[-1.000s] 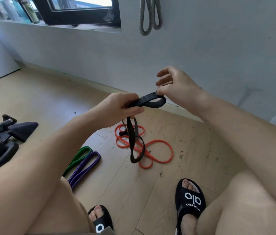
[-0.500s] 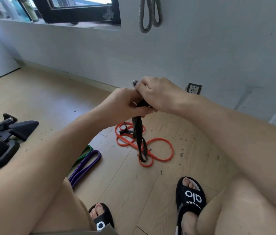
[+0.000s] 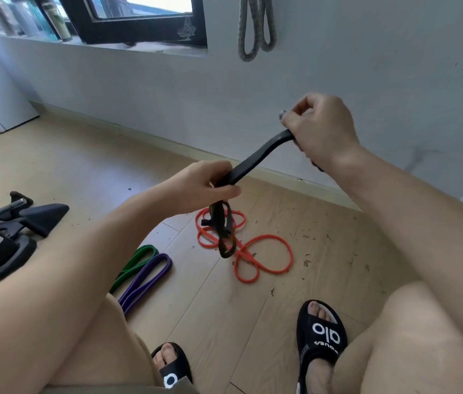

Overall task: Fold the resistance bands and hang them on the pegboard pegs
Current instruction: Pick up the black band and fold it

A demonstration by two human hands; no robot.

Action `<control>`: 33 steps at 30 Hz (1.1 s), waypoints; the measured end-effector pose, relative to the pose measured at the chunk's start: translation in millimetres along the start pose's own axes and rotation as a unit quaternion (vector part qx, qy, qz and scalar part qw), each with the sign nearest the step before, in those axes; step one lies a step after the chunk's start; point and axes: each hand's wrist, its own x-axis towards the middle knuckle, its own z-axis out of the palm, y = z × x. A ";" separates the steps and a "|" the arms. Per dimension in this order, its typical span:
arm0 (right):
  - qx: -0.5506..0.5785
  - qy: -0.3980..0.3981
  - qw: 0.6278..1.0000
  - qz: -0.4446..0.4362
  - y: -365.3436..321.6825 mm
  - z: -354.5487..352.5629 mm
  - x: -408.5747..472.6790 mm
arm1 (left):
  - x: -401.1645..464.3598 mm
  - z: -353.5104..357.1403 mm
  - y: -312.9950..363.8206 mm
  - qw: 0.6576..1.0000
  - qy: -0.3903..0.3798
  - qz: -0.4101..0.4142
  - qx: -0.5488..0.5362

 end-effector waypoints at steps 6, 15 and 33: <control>-0.226 -0.149 0.960 0.074 35.4 3.1 7.1 | -5.2 -7.8 10.0 0.998 0.039 0.032 0.027; -0.033 -0.269 0.962 -0.018 -12.1 41.9 -17.5 | -4.7 1.1 24.3 0.995 0.047 0.082 -0.011; -0.041 -0.034 0.994 -0.098 -8.6 8.6 -1.0 | 0.7 16.4 -2.3 1.000 -0.030 -0.009 -0.005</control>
